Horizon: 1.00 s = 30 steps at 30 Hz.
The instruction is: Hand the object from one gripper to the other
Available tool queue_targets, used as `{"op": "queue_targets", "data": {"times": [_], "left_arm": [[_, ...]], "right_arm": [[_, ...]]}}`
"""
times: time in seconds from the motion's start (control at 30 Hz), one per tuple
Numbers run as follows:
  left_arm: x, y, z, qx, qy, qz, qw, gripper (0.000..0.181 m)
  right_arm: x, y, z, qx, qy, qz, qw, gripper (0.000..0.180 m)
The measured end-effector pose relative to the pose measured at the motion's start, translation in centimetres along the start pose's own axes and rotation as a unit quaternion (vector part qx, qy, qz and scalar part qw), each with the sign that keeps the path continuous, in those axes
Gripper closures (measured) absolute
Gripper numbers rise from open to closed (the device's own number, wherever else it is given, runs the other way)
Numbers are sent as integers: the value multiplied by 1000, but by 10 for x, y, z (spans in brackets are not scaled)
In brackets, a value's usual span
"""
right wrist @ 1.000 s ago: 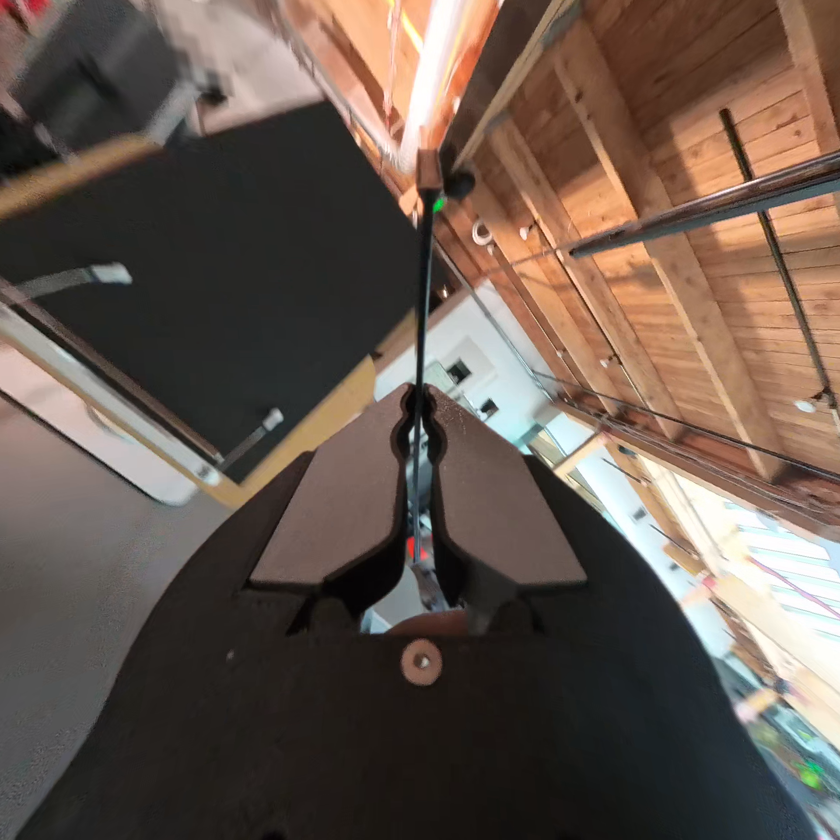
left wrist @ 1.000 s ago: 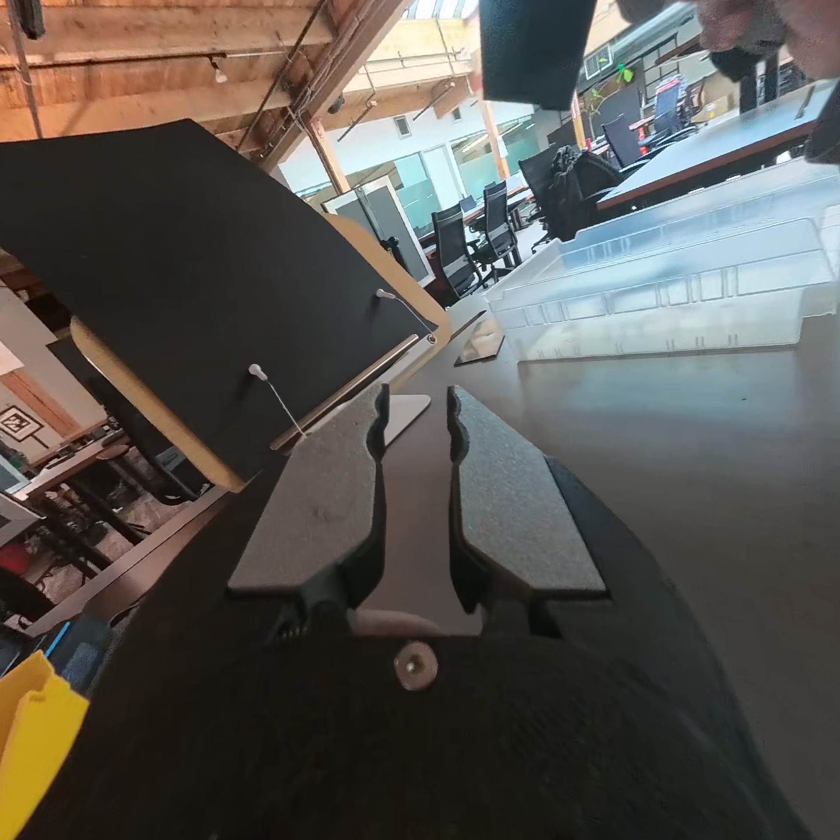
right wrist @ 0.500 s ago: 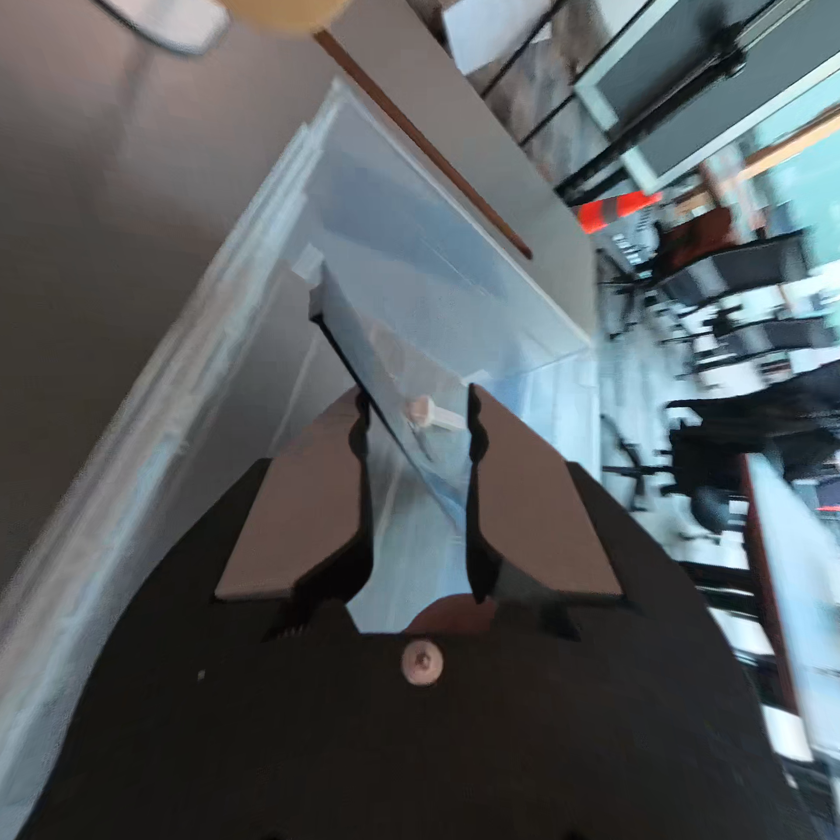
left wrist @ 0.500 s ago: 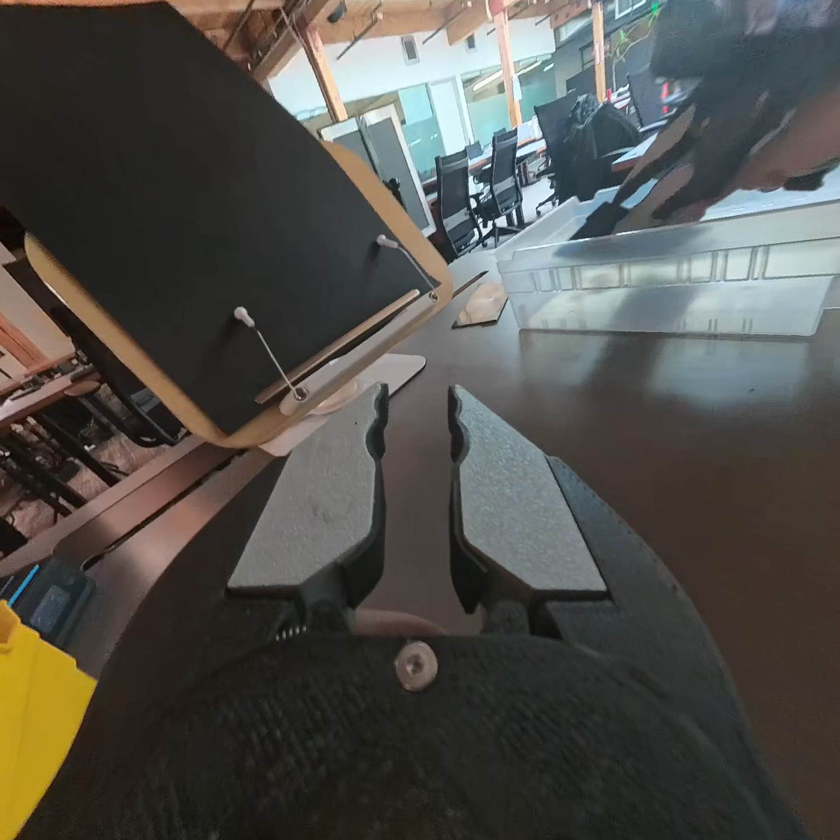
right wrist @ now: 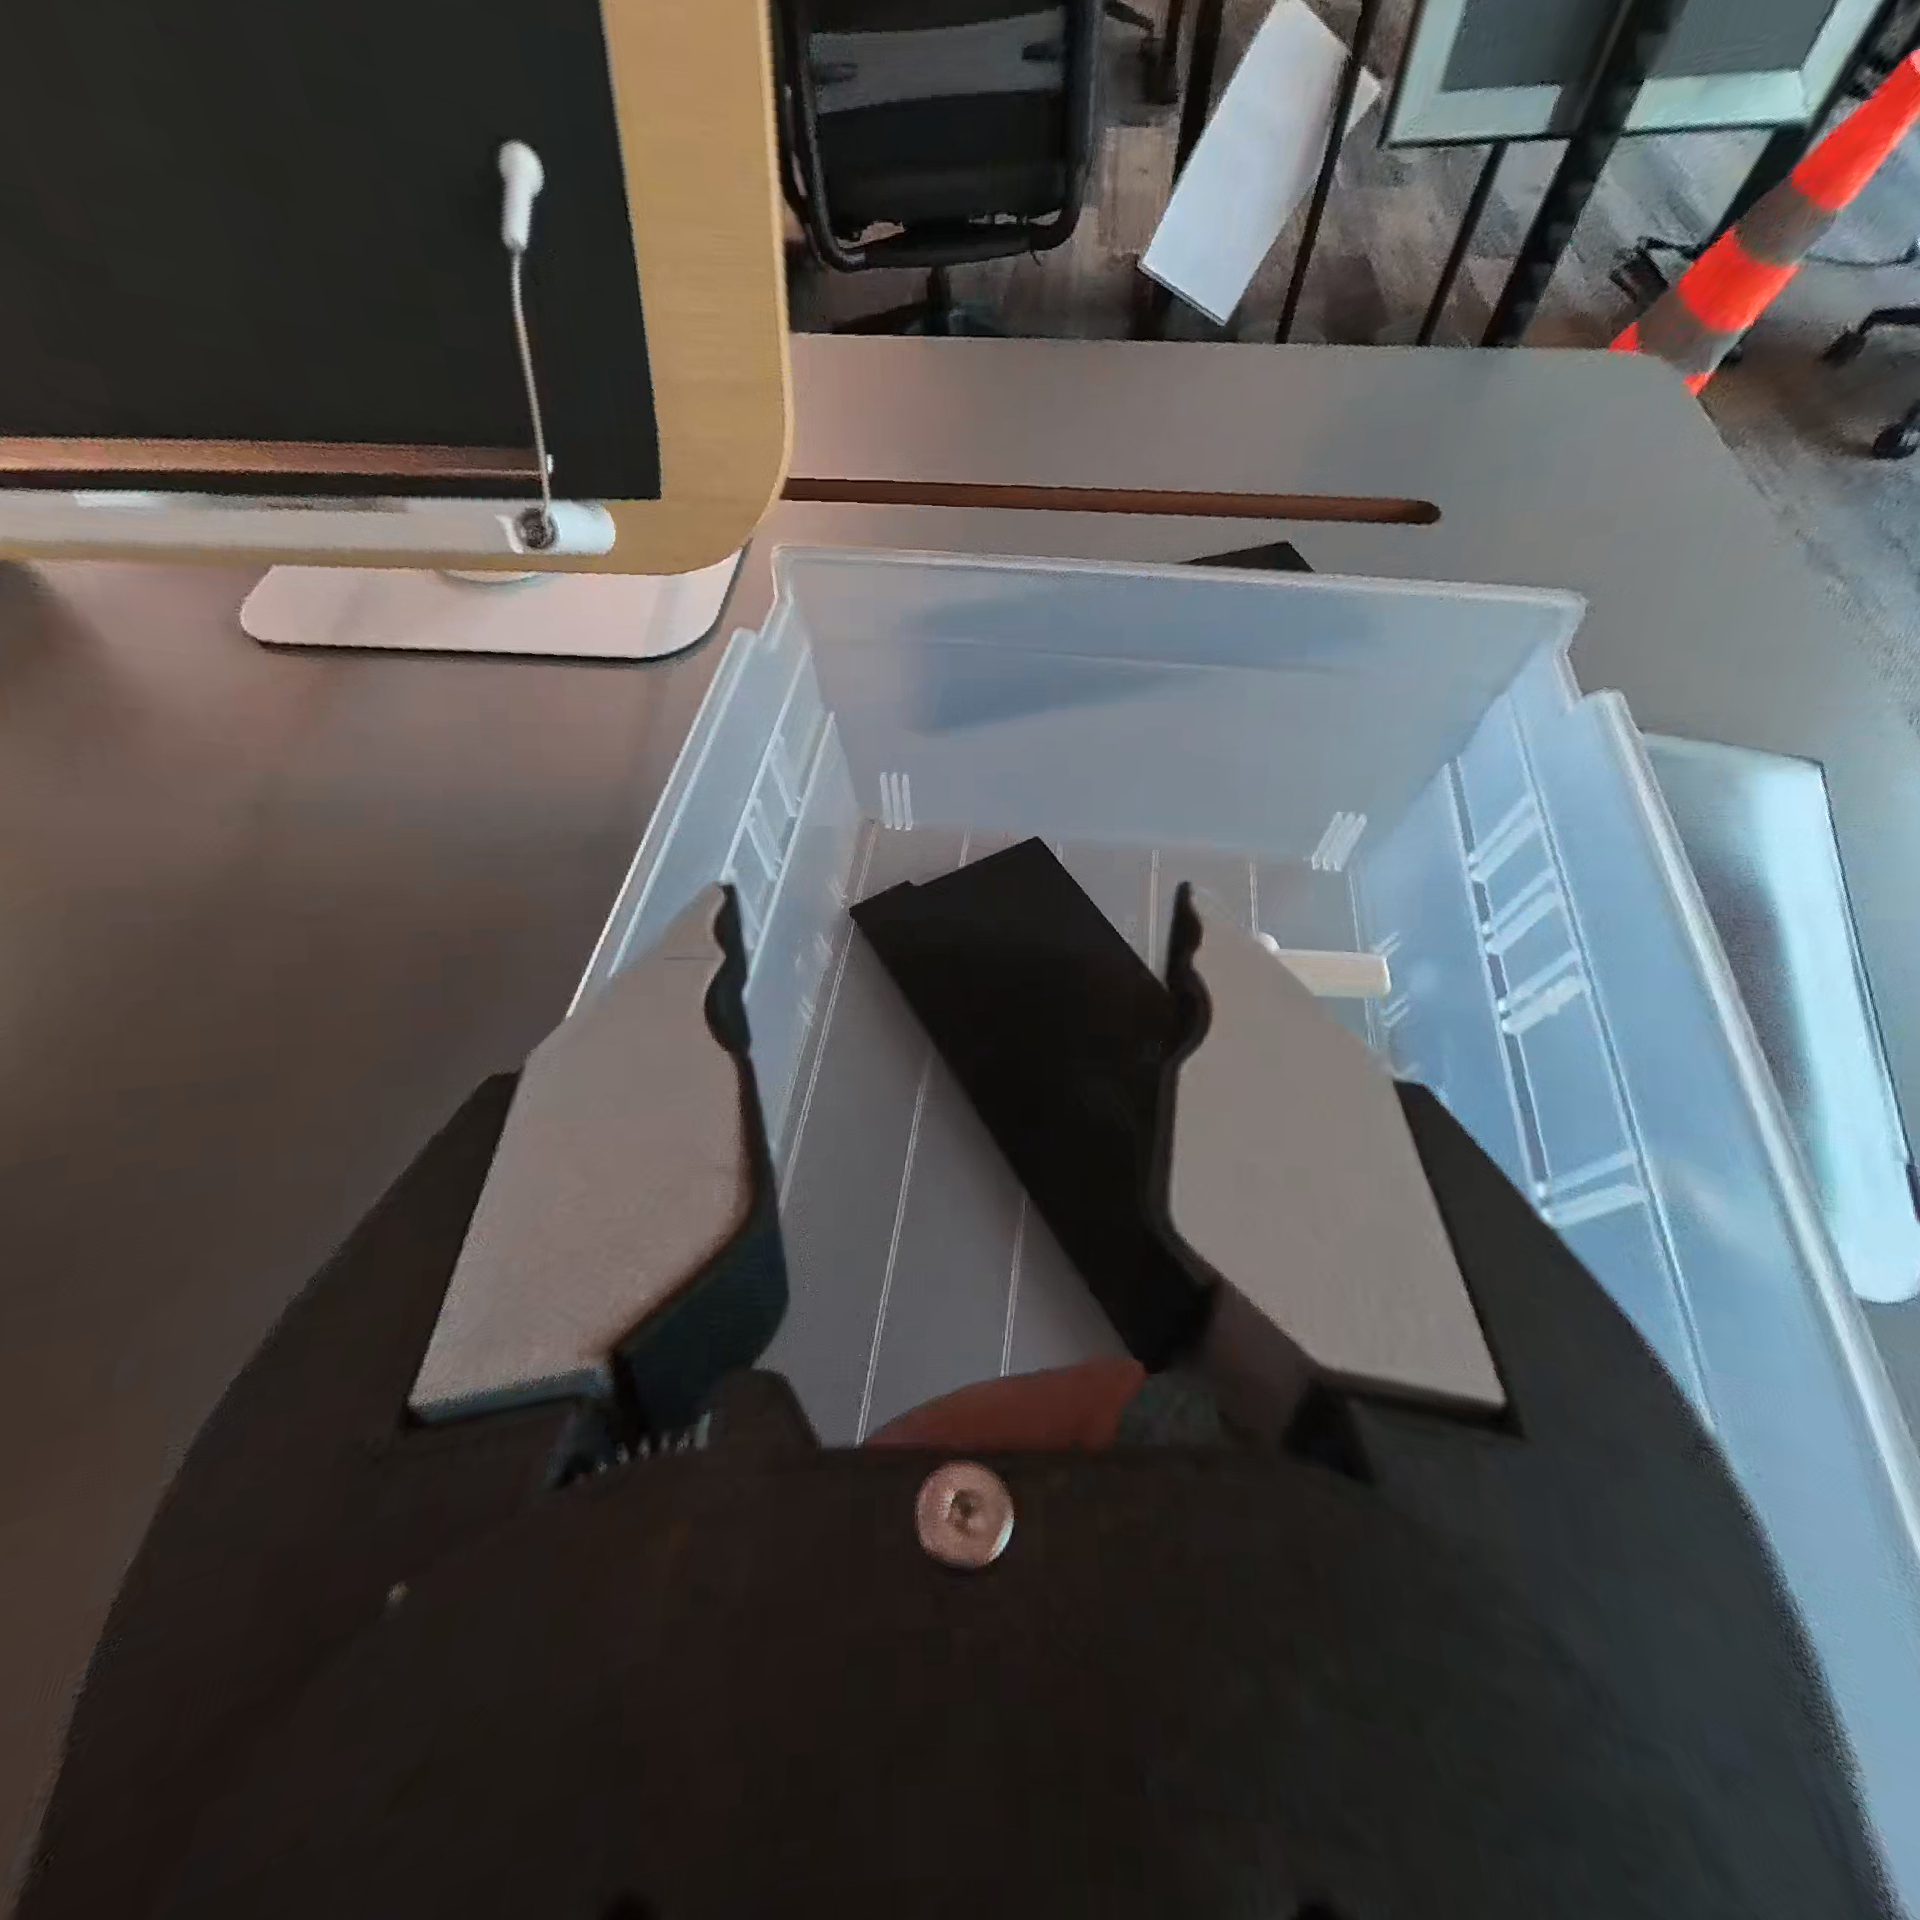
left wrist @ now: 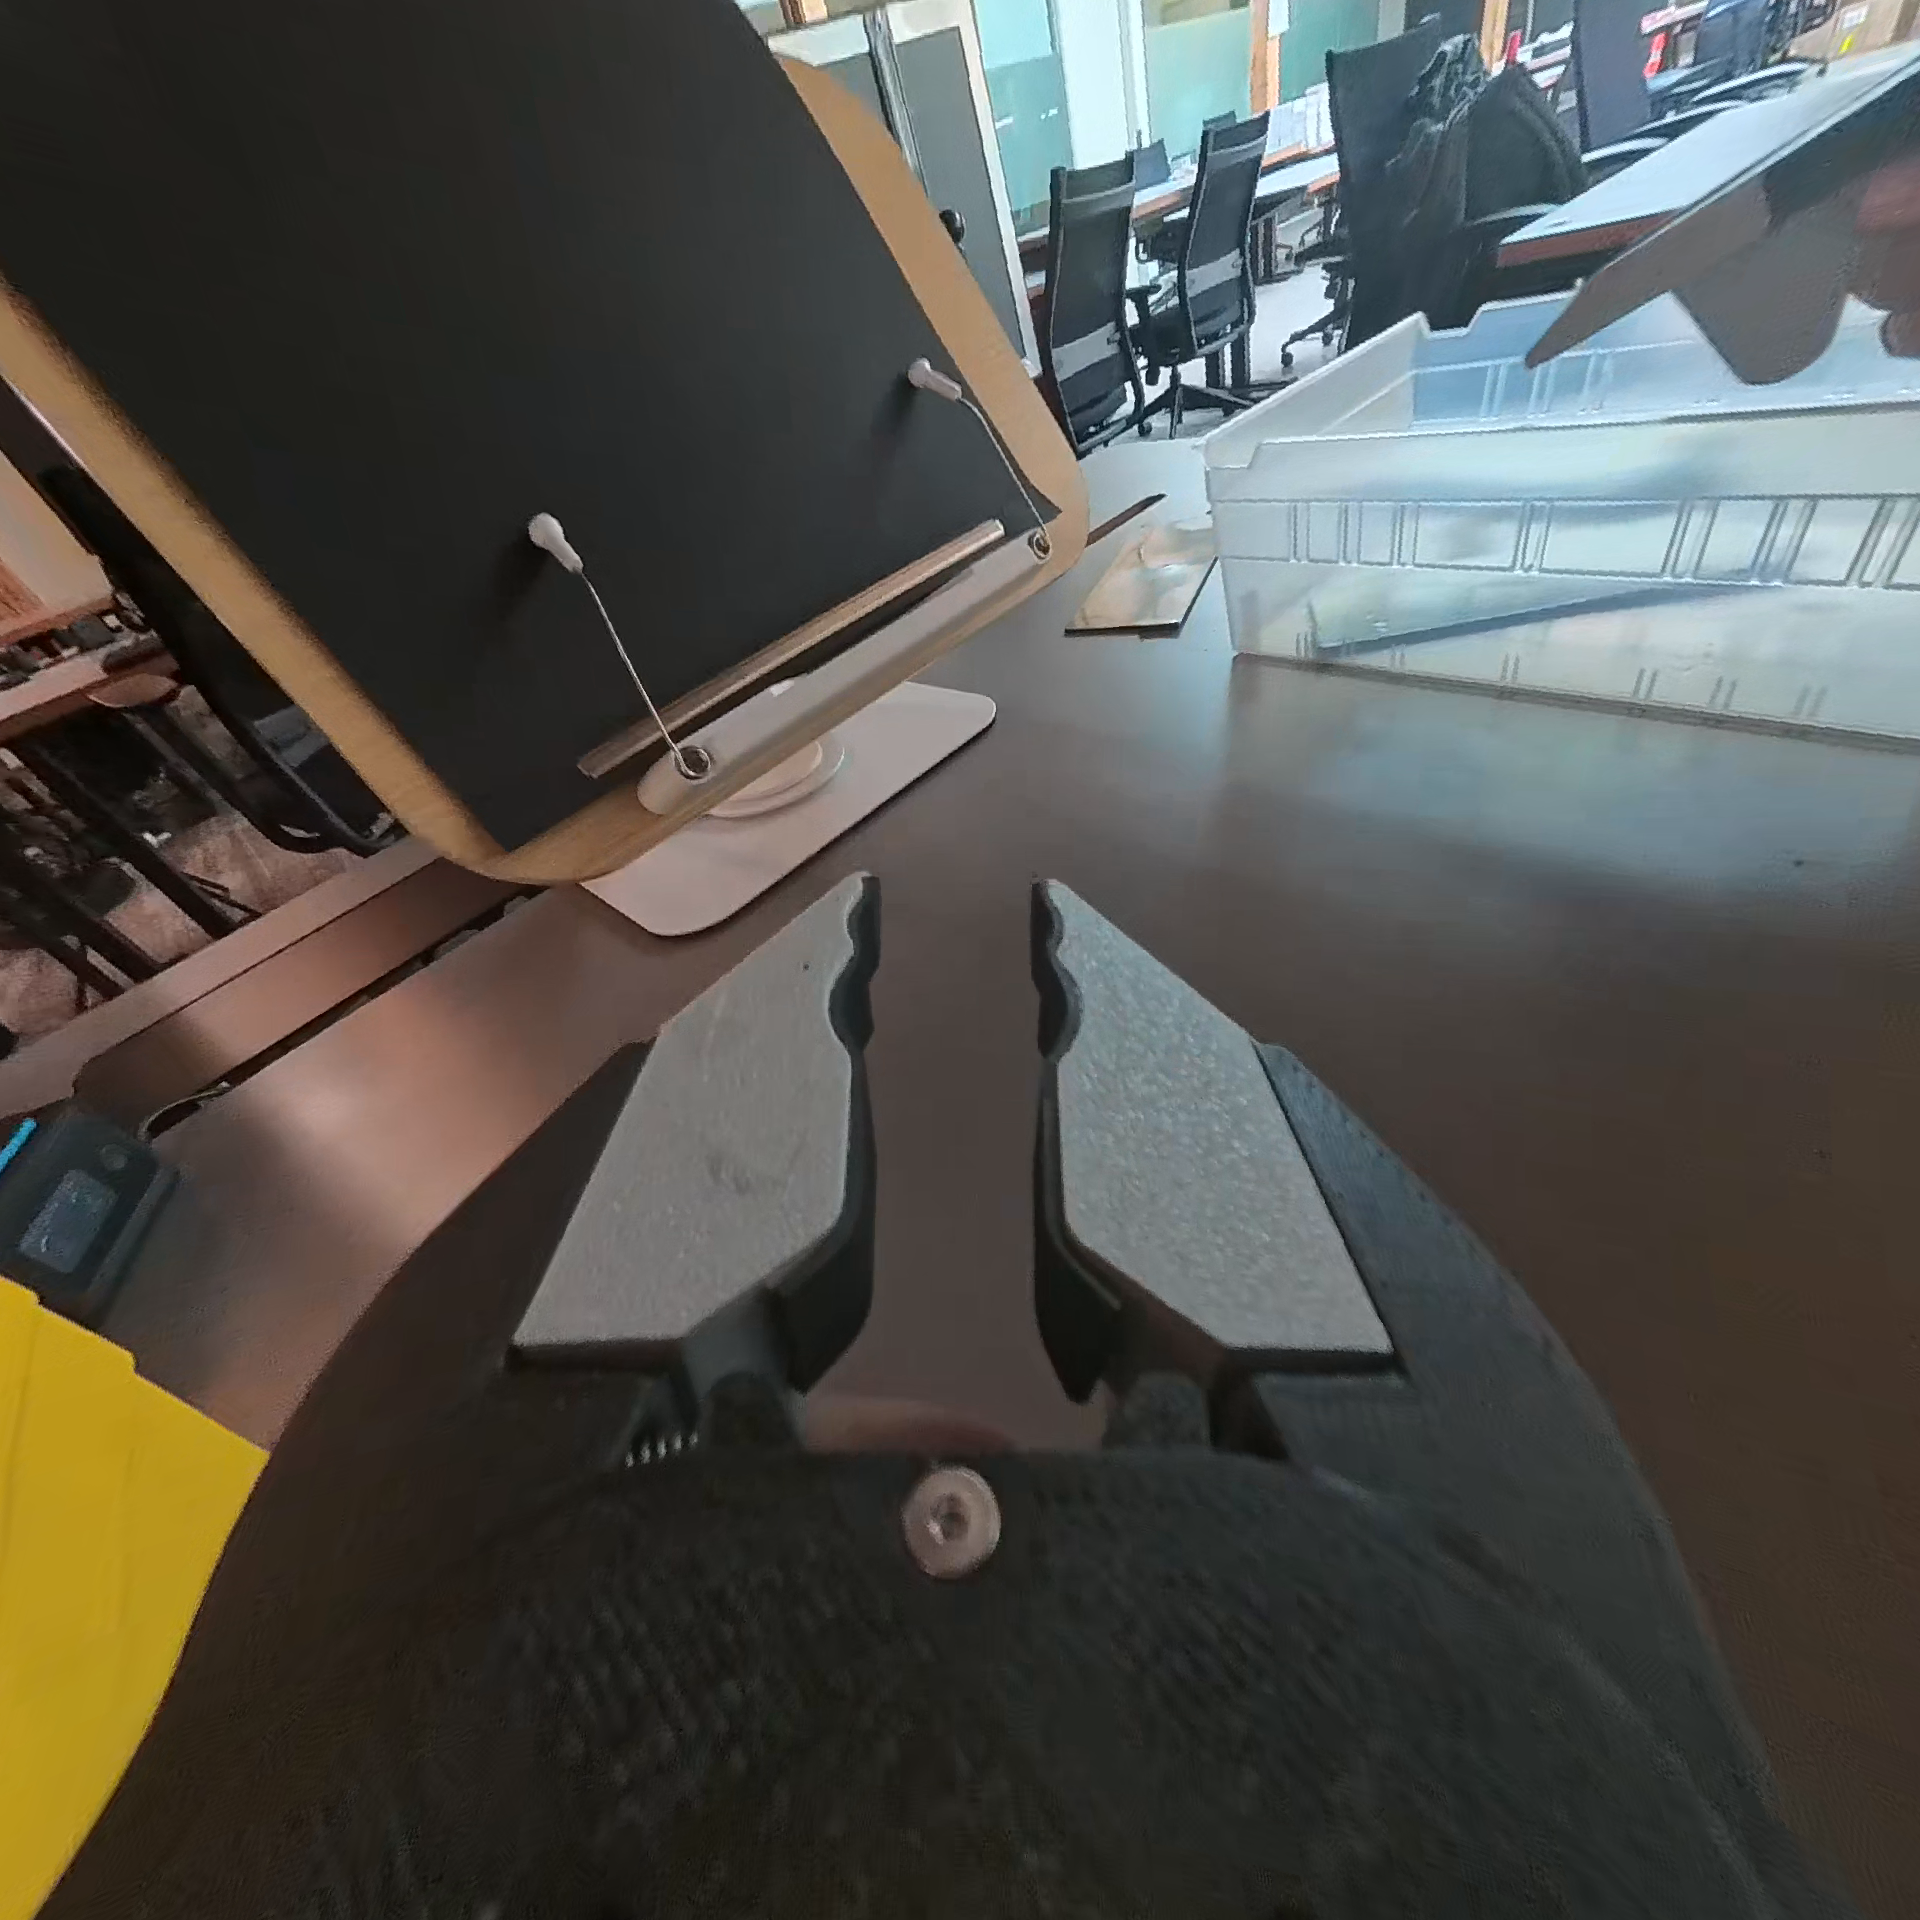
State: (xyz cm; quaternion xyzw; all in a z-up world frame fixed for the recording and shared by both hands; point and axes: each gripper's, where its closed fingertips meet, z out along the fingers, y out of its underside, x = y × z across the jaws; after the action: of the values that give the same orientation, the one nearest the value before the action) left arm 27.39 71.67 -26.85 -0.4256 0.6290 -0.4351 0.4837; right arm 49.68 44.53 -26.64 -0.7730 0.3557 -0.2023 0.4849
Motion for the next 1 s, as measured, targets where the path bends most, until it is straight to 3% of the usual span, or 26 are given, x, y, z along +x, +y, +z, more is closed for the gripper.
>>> {"op": "queue_targets", "data": {"times": [0.17, 0.37, 0.53, 0.77, 1.0], "left_arm": [[-5, 17, 7, -45, -10, -35, 998, 148], [1, 17, 8, -47, -2, -34, 998, 144], [4, 18, 8, -51, 6, -45, 998, 143], [13, 28, 14, -70, 19, -43, 996, 143], [4, 34, 17, -71, -4, -43, 997, 145]], "right_arm": [[-1, 4, -7, -18, -2, 36, 999, 78], [-48, -10, -13, -71, -31, -82, 994, 79], [-103, -31, -24, -142, -66, -187, 970, 80], [-137, -77, -48, -117, -54, -228, 965, 84], [-157, -60, -51, -165, -54, -312, 934, 83]]}}
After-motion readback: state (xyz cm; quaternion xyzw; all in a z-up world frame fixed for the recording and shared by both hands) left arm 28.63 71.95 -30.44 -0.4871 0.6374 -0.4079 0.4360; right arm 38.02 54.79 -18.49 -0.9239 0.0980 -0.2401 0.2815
